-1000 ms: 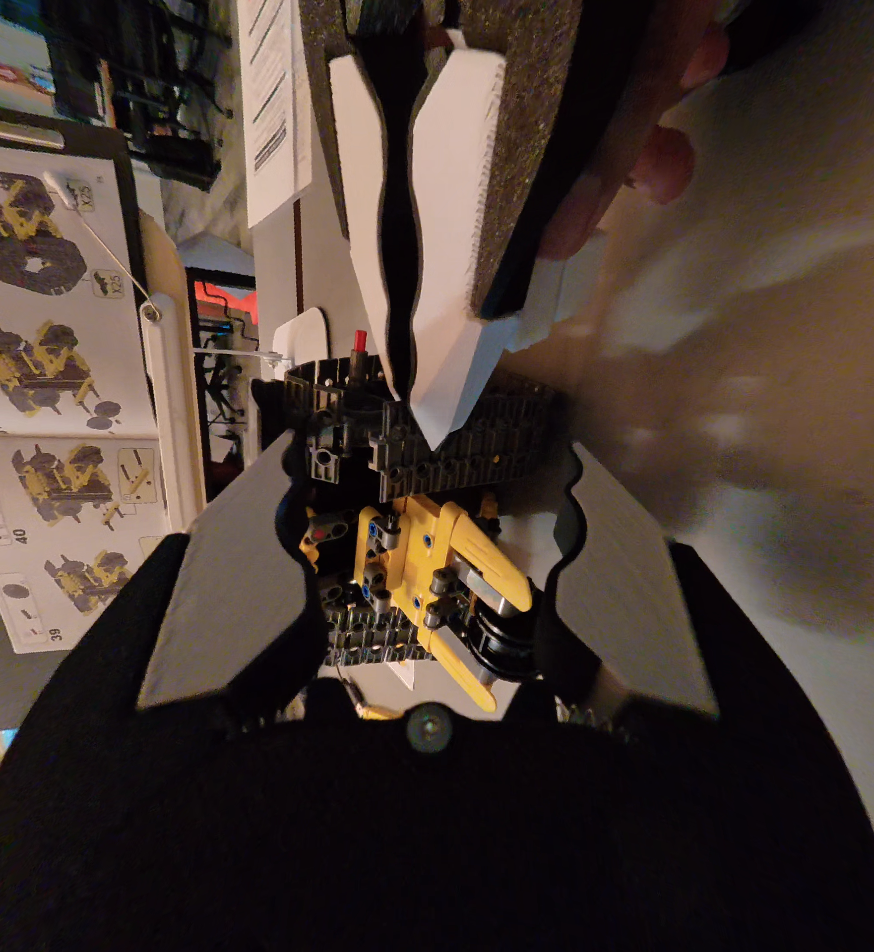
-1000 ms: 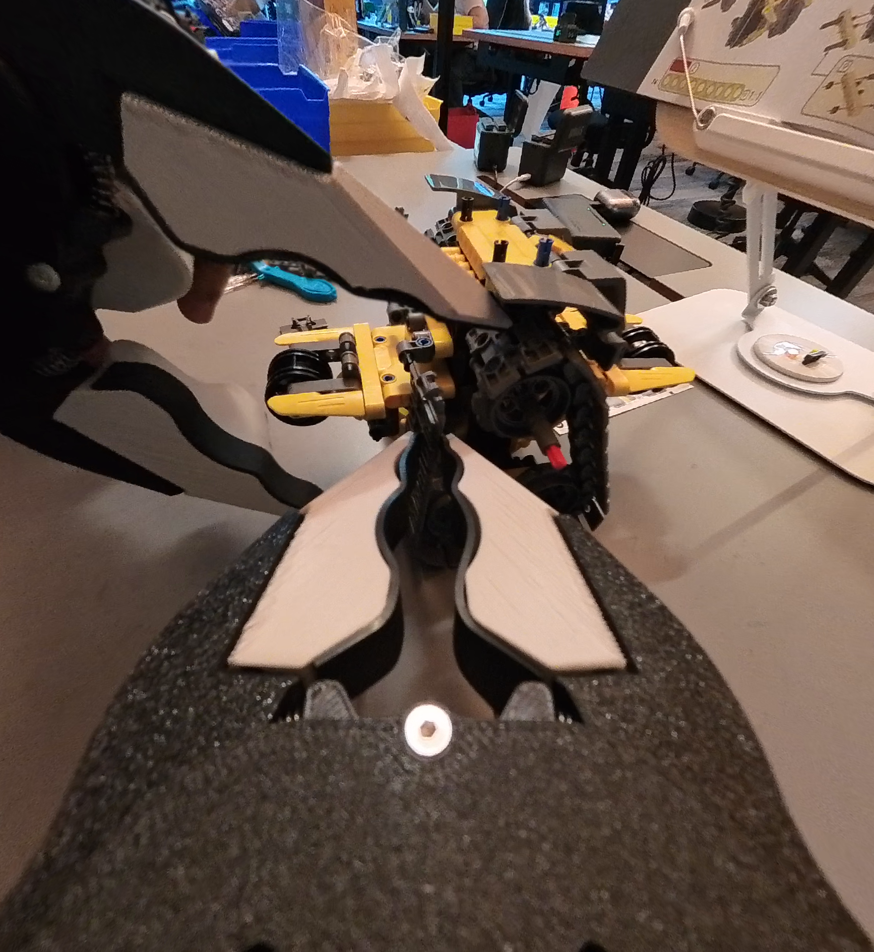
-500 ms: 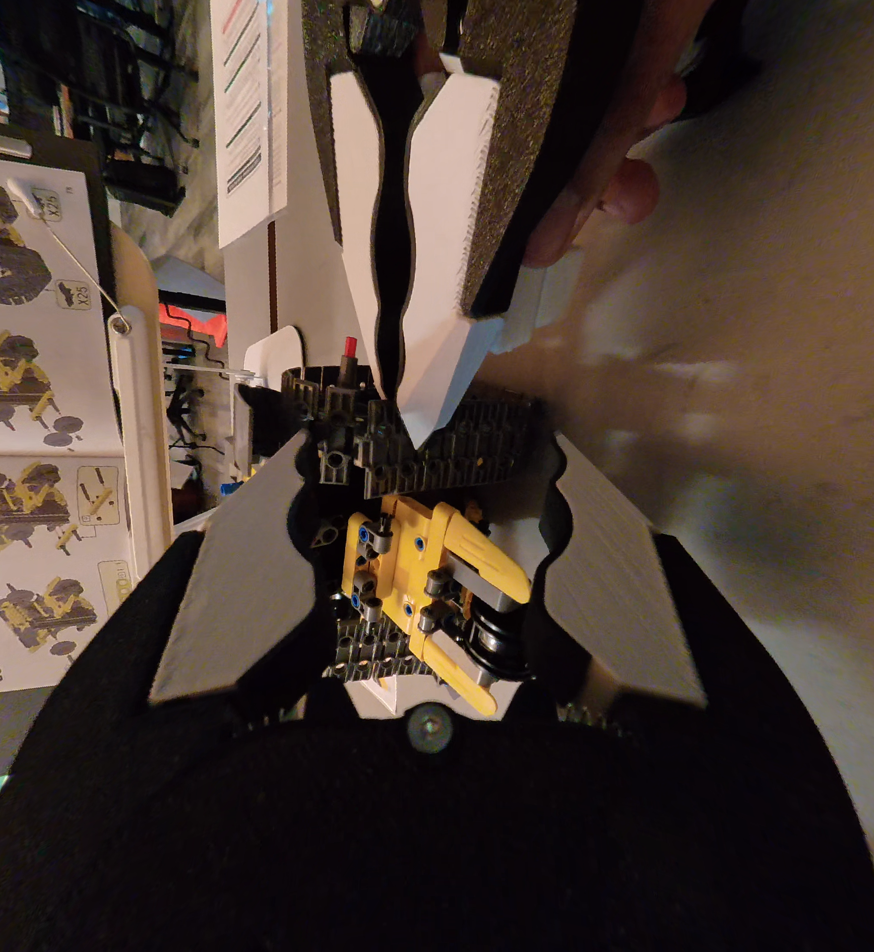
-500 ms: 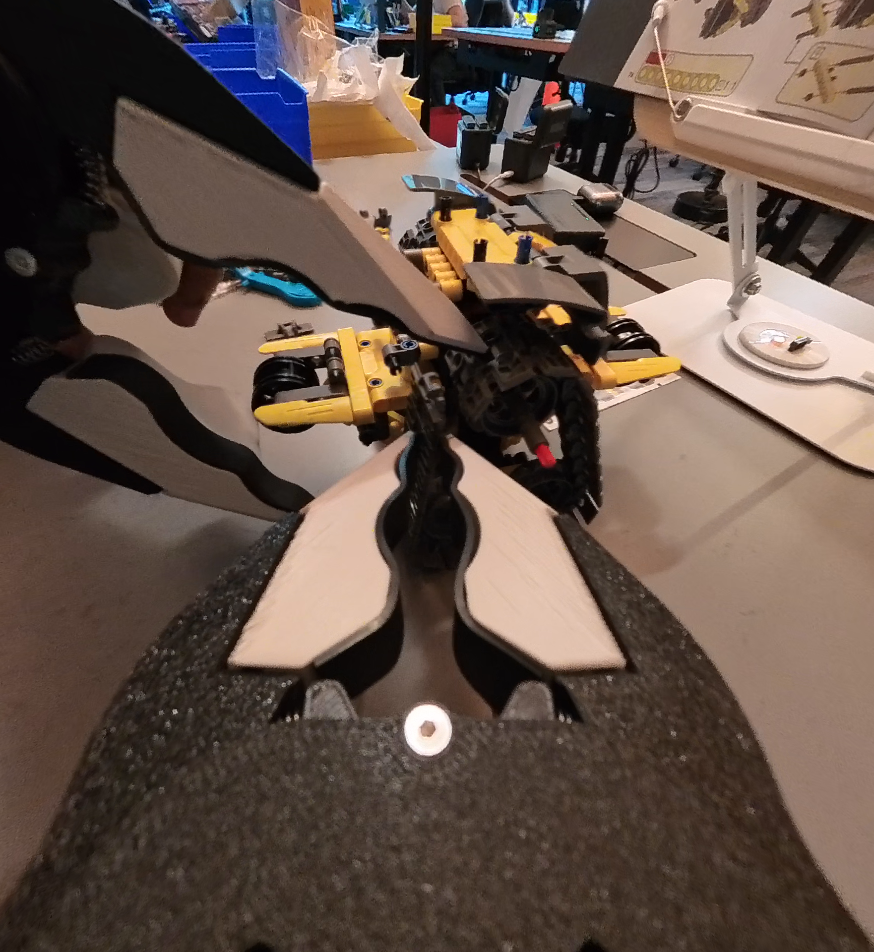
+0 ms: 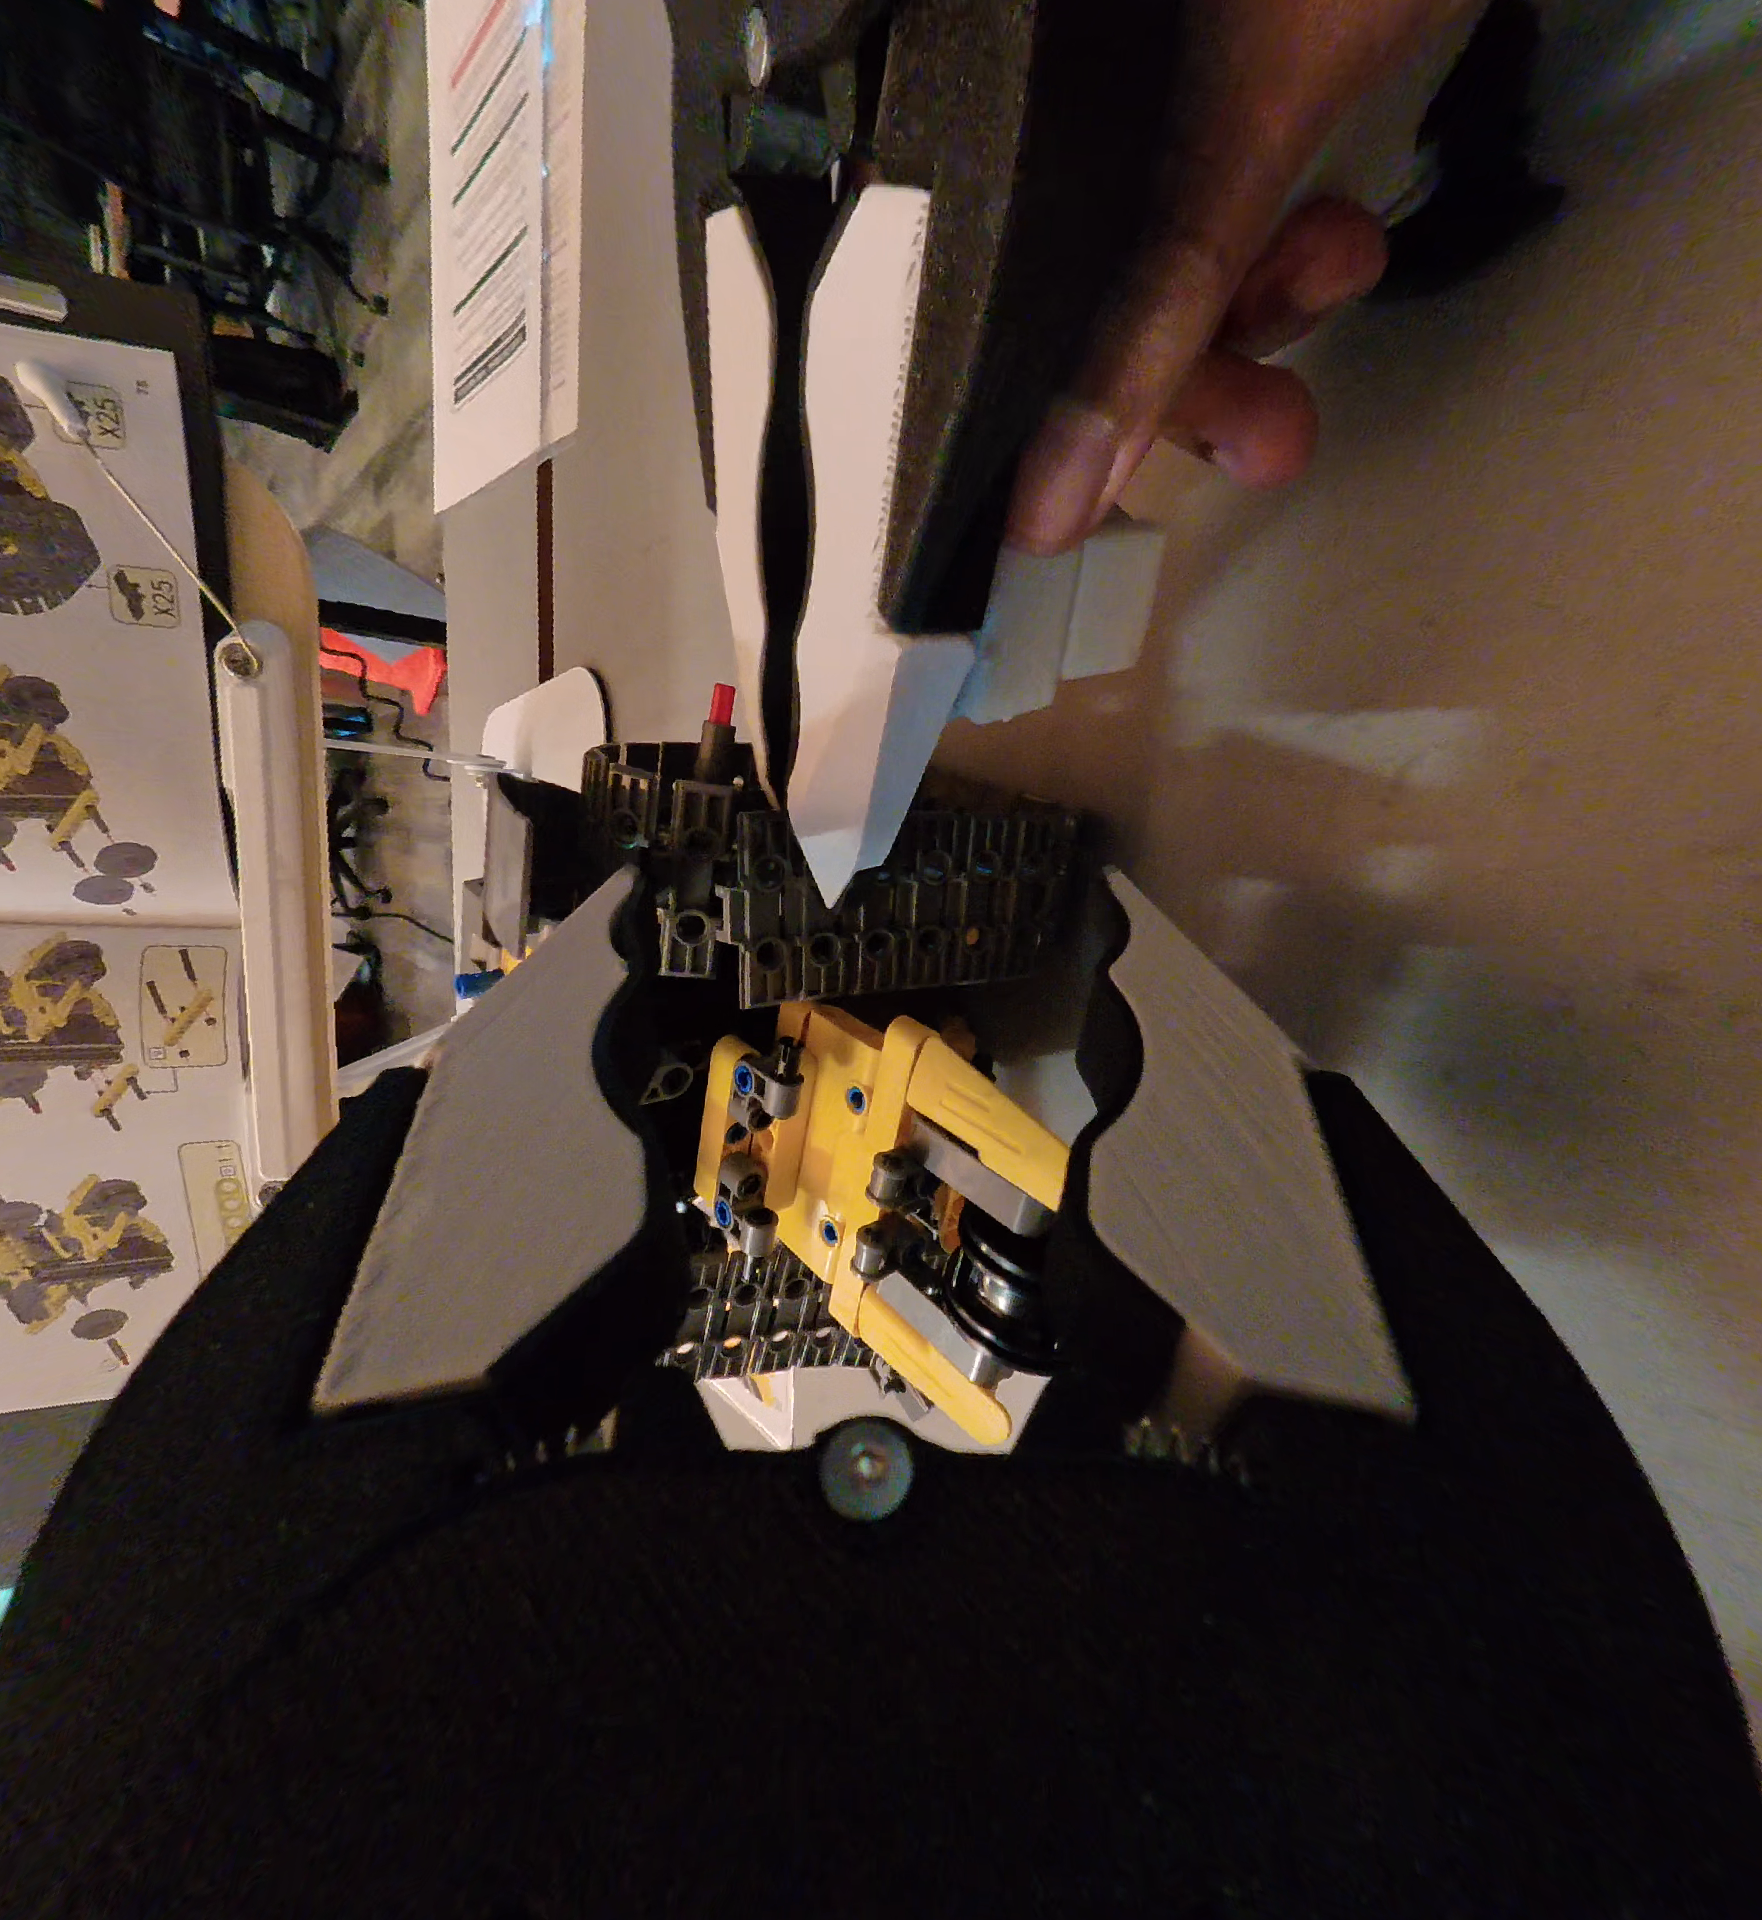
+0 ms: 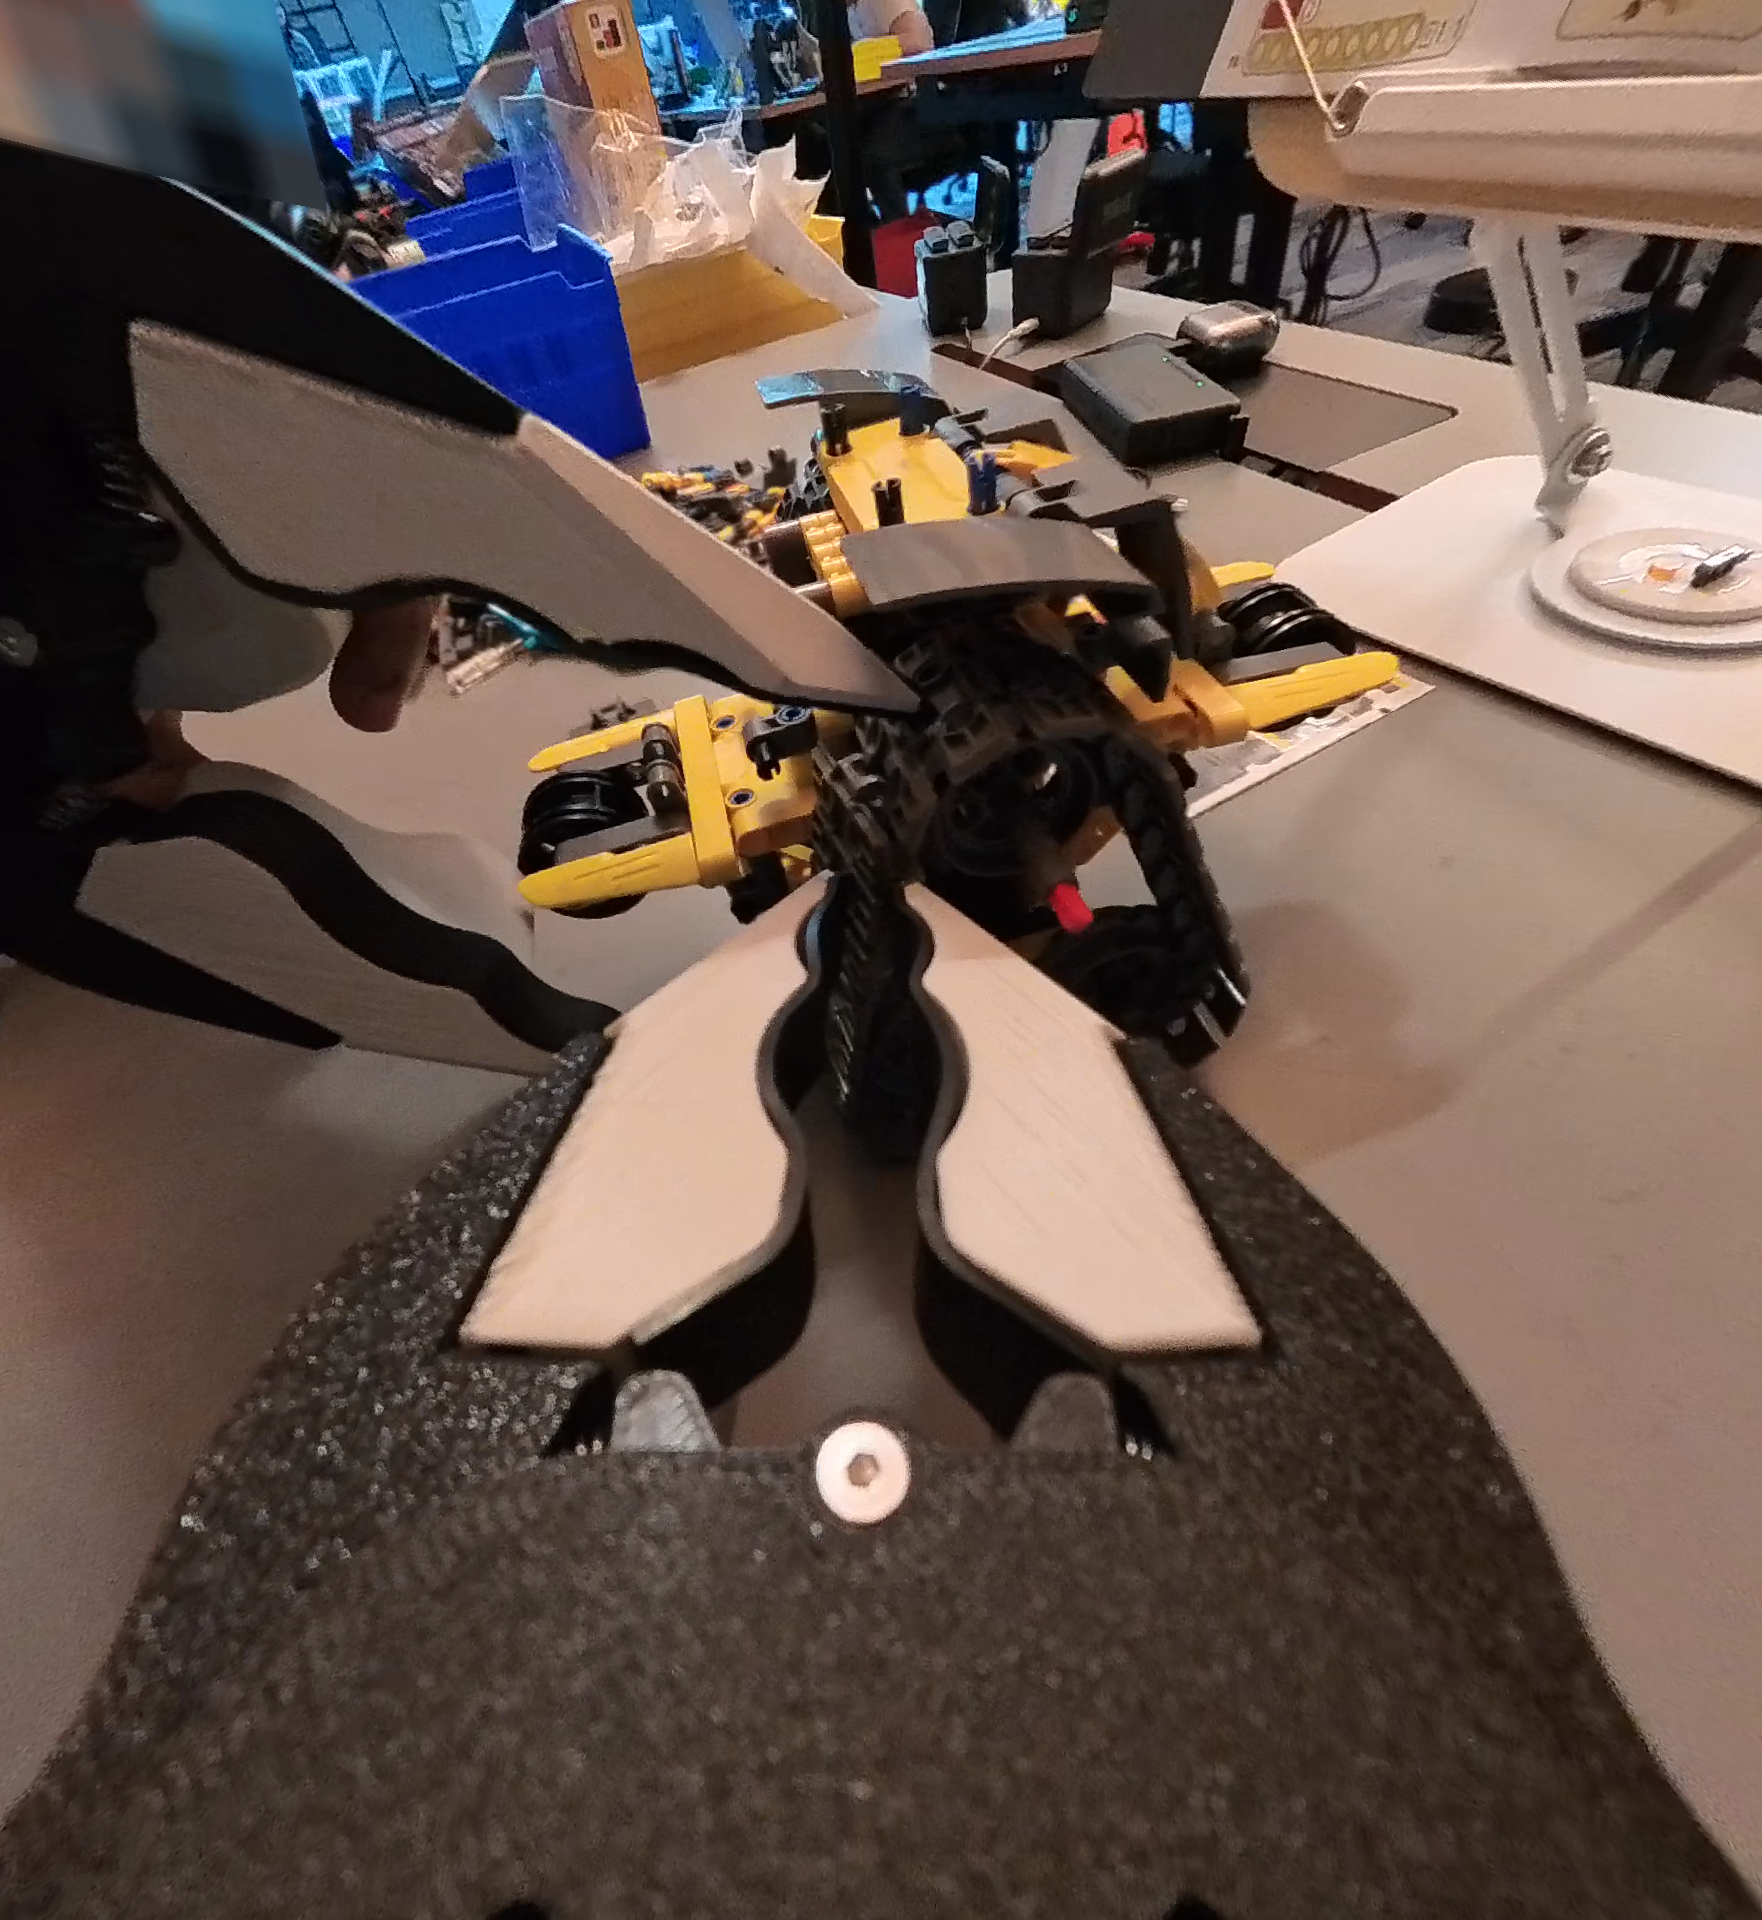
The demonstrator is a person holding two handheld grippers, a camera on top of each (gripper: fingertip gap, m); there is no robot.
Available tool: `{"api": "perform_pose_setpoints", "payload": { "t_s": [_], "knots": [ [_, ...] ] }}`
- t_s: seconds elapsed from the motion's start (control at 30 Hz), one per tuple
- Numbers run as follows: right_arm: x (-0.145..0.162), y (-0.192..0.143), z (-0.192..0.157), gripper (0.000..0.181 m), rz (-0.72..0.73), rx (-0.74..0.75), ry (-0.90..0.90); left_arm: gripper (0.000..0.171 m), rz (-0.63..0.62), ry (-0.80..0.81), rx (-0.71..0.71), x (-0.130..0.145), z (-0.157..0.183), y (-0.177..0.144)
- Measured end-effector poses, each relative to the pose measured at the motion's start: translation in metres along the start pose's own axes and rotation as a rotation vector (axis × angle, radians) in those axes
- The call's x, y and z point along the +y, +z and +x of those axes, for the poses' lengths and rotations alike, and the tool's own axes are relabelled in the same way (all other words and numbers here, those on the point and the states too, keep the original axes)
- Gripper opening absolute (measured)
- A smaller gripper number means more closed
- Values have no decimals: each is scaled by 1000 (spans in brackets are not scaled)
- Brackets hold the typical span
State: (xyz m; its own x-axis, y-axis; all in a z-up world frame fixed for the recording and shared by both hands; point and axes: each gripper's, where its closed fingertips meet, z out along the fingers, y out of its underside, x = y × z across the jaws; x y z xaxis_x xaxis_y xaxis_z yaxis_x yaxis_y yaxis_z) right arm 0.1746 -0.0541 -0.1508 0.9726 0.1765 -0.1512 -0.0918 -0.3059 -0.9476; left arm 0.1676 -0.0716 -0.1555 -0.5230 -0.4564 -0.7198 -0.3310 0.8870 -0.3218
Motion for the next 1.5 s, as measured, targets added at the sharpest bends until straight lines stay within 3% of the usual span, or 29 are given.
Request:
{"api": "perform_pose_setpoints", "payload": {
  "t_s": [1.5],
  "knots": [
    [-2,-1,9,7,30,-76,290,82,-32,39,66,4,-6,4]
  ]
}}
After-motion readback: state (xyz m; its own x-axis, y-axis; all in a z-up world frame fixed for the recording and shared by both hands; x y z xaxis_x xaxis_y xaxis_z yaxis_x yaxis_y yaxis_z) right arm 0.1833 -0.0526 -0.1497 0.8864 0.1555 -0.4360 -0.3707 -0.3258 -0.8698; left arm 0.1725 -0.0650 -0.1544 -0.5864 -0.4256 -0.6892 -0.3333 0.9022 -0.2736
